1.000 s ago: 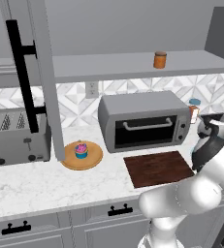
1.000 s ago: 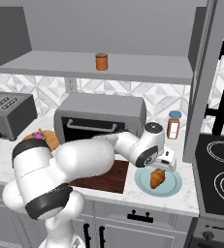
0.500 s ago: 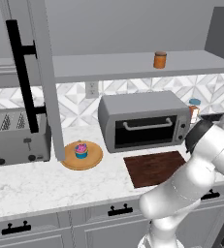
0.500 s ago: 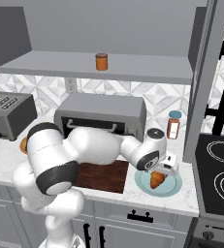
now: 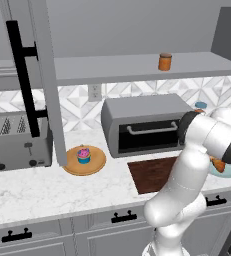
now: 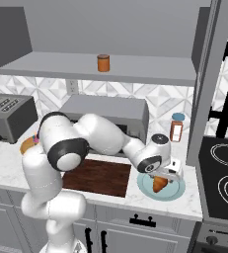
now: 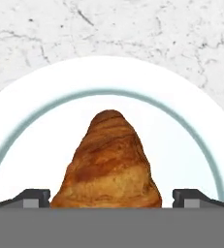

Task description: From the different types of pastries on the counter, select a croissant and place it on the cutting board. Then retrieve a jar of jam from the cabinet and place it alongside the croissant on the cutting board.

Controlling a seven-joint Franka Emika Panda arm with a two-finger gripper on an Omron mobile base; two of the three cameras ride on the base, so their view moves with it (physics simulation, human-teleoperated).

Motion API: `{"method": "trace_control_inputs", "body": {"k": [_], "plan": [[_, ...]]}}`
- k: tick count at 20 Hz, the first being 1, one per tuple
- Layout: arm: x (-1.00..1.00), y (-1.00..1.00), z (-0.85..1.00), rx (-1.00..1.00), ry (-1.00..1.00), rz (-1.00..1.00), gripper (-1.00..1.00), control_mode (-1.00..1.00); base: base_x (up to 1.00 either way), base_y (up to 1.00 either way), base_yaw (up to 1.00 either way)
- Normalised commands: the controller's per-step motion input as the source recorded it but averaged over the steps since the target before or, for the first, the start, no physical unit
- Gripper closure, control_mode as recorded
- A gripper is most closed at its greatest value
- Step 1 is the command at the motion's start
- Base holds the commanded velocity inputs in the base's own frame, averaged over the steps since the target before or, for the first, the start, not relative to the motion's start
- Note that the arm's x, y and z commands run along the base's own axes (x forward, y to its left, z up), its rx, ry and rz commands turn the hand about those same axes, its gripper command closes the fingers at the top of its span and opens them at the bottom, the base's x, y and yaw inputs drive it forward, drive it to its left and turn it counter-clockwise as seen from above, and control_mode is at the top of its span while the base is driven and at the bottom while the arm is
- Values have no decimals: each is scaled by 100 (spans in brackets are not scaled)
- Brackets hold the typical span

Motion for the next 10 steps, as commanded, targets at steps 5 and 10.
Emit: {"method": "trace_control_inputs", "body": {"k": [5, 10], "plan": [[17, -3, -34, 0, 10, 0, 100, -100, 0, 0, 0], [6, -7, 0, 2, 3, -1, 100, -100, 0, 0, 0]]}}
